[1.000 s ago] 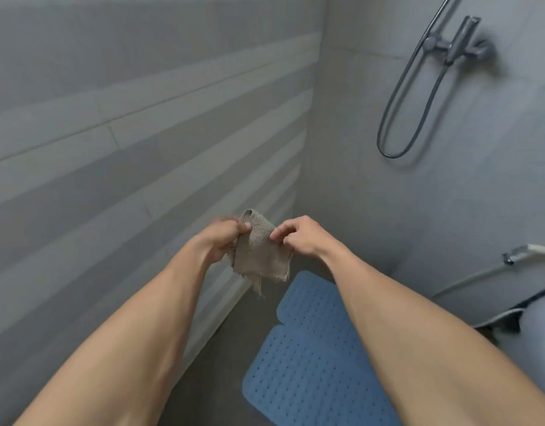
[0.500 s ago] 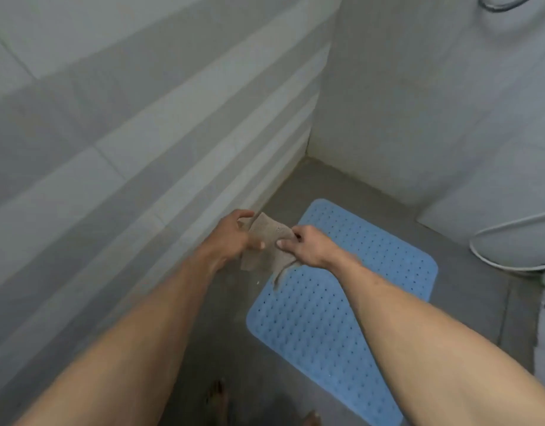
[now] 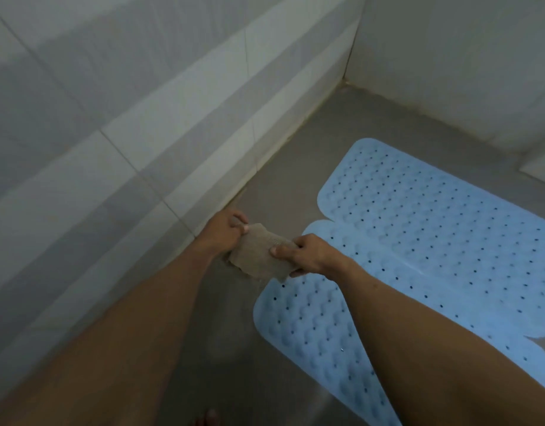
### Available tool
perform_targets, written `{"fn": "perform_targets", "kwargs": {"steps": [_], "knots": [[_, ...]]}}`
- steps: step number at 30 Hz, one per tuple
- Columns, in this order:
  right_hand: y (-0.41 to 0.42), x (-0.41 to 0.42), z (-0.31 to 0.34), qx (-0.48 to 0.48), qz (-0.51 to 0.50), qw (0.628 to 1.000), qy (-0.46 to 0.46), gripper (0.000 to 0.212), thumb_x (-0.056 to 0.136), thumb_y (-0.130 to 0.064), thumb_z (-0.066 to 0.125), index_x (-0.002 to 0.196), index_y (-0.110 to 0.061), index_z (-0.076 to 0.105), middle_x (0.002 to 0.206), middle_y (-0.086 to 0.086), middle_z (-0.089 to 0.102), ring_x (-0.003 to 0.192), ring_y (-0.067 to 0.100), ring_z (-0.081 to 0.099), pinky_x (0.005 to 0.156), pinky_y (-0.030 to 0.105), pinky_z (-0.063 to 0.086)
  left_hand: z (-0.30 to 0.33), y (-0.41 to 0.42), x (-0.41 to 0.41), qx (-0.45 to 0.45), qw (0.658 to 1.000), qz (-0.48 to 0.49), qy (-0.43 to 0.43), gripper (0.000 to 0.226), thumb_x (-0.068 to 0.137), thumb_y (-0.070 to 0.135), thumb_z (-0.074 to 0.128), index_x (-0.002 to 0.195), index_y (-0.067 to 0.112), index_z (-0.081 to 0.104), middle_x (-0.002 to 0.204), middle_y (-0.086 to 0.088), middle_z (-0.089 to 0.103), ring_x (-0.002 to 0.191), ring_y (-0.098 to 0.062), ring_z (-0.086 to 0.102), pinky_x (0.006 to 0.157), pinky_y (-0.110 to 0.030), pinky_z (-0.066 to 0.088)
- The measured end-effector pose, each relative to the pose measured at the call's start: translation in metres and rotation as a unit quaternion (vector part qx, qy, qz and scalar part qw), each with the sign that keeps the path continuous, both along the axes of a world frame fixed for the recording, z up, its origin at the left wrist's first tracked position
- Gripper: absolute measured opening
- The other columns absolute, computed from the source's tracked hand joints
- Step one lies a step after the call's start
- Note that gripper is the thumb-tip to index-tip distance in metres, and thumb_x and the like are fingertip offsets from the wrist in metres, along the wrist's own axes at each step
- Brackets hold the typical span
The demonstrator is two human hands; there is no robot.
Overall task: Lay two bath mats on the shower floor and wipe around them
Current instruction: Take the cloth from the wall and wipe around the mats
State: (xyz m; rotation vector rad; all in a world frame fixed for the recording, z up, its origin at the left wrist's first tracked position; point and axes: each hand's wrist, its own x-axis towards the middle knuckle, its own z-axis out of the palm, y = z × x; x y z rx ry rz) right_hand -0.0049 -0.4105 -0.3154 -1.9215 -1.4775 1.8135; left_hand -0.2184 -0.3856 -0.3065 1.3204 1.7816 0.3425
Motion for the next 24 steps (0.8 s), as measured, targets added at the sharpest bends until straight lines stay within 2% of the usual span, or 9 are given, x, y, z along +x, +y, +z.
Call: {"fn": "perform_targets", "kwargs": {"steps": [3,5,7,10,11,13,16,21,24], "knots": [[0.002,-0.007,-0.075,-0.014,-0.043,0.997,0.055,0.054,0.080,-0.045,0.080,0.111,-0.002,0.066,0.102,0.016,0.075,0.084,0.028,0.078,0.085,0.044,0.063,-0.067,0.008,0.000,0.019,1.000,0.005,-0.002,0.009,0.095,0.013,0.060,0.101,0.012,0.067,0.110,-0.011,0.063,0.102,-0.023,0.056,0.083,-0.030,0.046],[0.001,-0.011,-0.111,-0.013,-0.071,0.994,0.077,0.055,0.083,-0.039,0.079,0.115,0.001,0.060,0.102,0.018,0.073,0.078,0.028,0.077,0.078,0.038,0.063,-0.102,0.012,0.001,0.042,0.999,0.019,-0.023,0.013,0.094,0.004,0.057,0.102,0.004,0.067,0.103,-0.013,0.064,0.096,-0.023,0.057,0.073,-0.025,0.042],[-0.002,-0.017,-0.137,0.010,-0.094,0.994,0.060,0.051,0.086,-0.041,0.076,0.111,0.000,0.059,0.091,0.013,0.071,0.065,0.022,0.072,0.066,0.031,0.061,-0.129,0.017,-0.001,0.064,0.996,0.052,-0.045,0.018,0.095,-0.001,0.053,0.102,0.003,0.069,0.101,-0.014,0.067,0.096,-0.025,0.061,0.073,-0.024,0.045],[-0.007,-0.026,-0.163,0.034,-0.107,0.994,-0.008,0.047,0.091,-0.047,0.068,0.096,-0.001,0.059,0.071,0.012,0.067,0.054,0.020,0.064,0.058,0.033,0.057,-0.146,0.024,-0.003,0.087,0.996,0.038,-0.007,0.020,0.095,0.004,0.055,0.106,0.006,0.071,0.099,-0.007,0.065,0.095,-0.022,0.060,0.077,-0.025,0.044],[-0.009,-0.029,-0.167,0.044,-0.096,0.993,-0.056,0.047,0.093,-0.048,0.064,0.099,-0.002,0.057,0.077,0.014,0.068,0.059,0.022,0.065,0.057,0.033,0.055,-0.152,0.026,-0.004,0.081,0.996,-0.001,0.043,0.016,0.094,0.012,0.060,0.103,0.011,0.073,0.098,-0.004,0.066,0.094,-0.021,0.061,0.078,-0.026,0.047],[-0.019,-0.033,-0.167,0.071,-0.051,0.977,-0.192,0.050,0.093,-0.047,0.057,0.119,-0.005,0.049,0.106,0.017,0.065,0.089,0.030,0.068,0.069,0.034,0.050,-0.161,0.021,-0.004,0.046,0.984,-0.080,0.151,0.017,0.088,0.032,0.069,0.096,0.018,0.075,0.101,-0.002,0.072,0.094,-0.023,0.066,0.085,-0.034,0.055],[-0.032,-0.036,-0.161,0.118,-0.012,0.950,-0.290,0.045,0.096,-0.038,0.053,0.130,-0.011,0.045,0.128,0.016,0.055,0.113,0.036,0.059,0.082,0.040,0.044,-0.180,0.010,0.000,-0.016,0.959,-0.142,0.245,0.038,0.087,0.037,0.066,0.114,0.011,0.070,0.119,-0.014,0.066,0.109,-0.033,0.063,0.094,-0.044,0.053],[-0.031,-0.038,-0.167,0.147,0.029,0.942,-0.300,0.040,0.098,-0.036,0.052,0.132,-0.016,0.049,0.133,0.014,0.045,0.111,0.036,0.060,0.092,0.043,0.051,-0.188,0.007,0.000,-0.003,0.972,-0.086,0.218,0.030,0.089,0.024,0.068,0.116,0.011,0.068,0.122,-0.014,0.066,0.112,-0.033,0.063,0.093,-0.041,0.053],[-0.031,-0.038,-0.168,0.146,0.030,0.941,-0.304,0.039,0.098,-0.036,0.051,0.132,-0.015,0.049,0.133,0.013,0.046,0.111,0.035,0.060,0.091,0.043,0.050,-0.178,0.011,-0.002,-0.001,0.984,-0.069,0.161,0.015,0.084,0.023,0.074,0.096,0.013,0.071,0.108,-0.010,0.070,0.102,-0.029,0.065,0.088,-0.036,0.053]]}}
